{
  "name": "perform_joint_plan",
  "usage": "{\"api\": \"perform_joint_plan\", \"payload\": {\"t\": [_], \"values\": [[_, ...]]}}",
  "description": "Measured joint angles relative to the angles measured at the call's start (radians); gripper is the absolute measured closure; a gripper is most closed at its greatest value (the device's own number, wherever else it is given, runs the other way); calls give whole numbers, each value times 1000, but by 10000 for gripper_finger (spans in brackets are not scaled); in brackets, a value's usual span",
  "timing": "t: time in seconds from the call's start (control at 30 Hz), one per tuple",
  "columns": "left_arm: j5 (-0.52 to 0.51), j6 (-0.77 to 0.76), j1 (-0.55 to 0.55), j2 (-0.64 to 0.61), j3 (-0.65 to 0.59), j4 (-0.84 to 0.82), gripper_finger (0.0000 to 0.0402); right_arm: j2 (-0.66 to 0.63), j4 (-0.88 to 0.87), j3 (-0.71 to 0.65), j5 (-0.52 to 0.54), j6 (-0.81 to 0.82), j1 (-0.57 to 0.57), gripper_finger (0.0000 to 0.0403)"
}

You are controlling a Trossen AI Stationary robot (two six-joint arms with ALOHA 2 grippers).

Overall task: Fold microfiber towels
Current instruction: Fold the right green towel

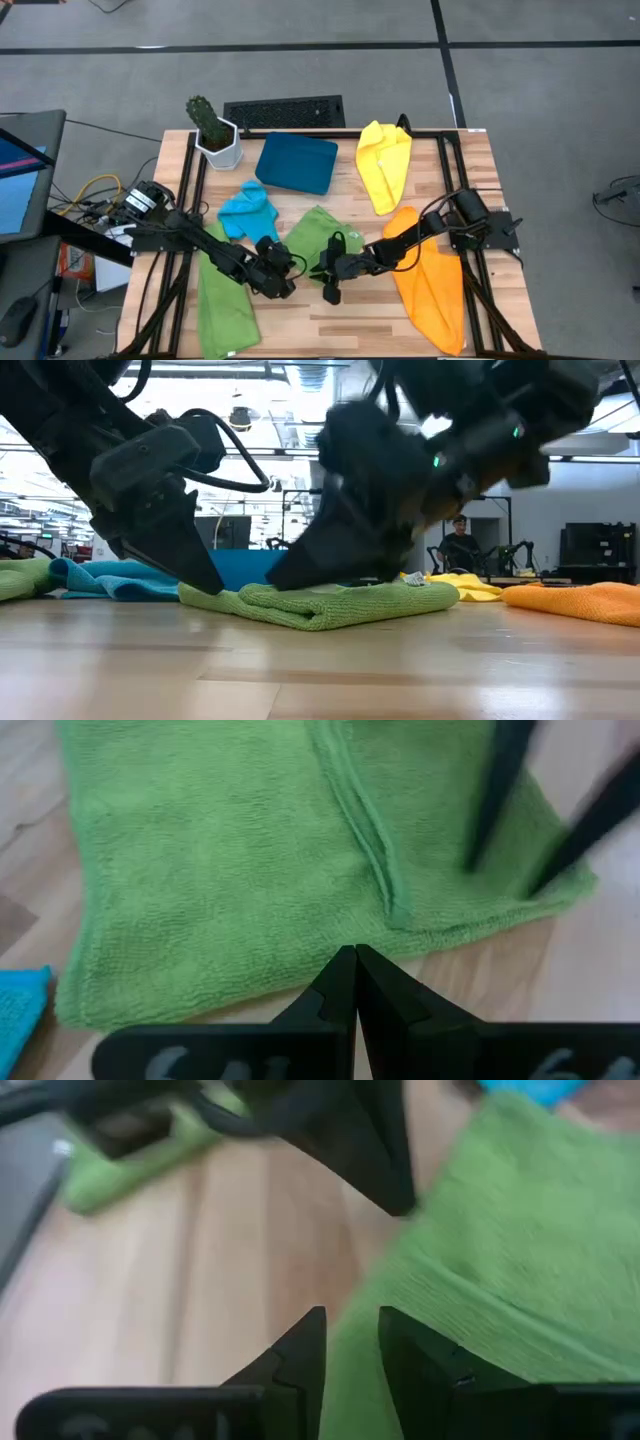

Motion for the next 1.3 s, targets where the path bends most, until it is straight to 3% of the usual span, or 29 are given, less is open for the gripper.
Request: {"api": "perform_joint_plan", "payload": {"t": [0.27,0.67,0.97,1.3], "values": [[2,11,1,0,0,-1,401,47,-9,5,-121,25,8,283],[0,3,1,1,-3,-1,401,-42,-72,-4,-145,-90,19,283],[0,-12,1,0,-6,-4,401,-74,1,-1,73,-114,59,283],[9,-14,1,0,-6,-4,401,52,10,3,54,1,33,283]]}}
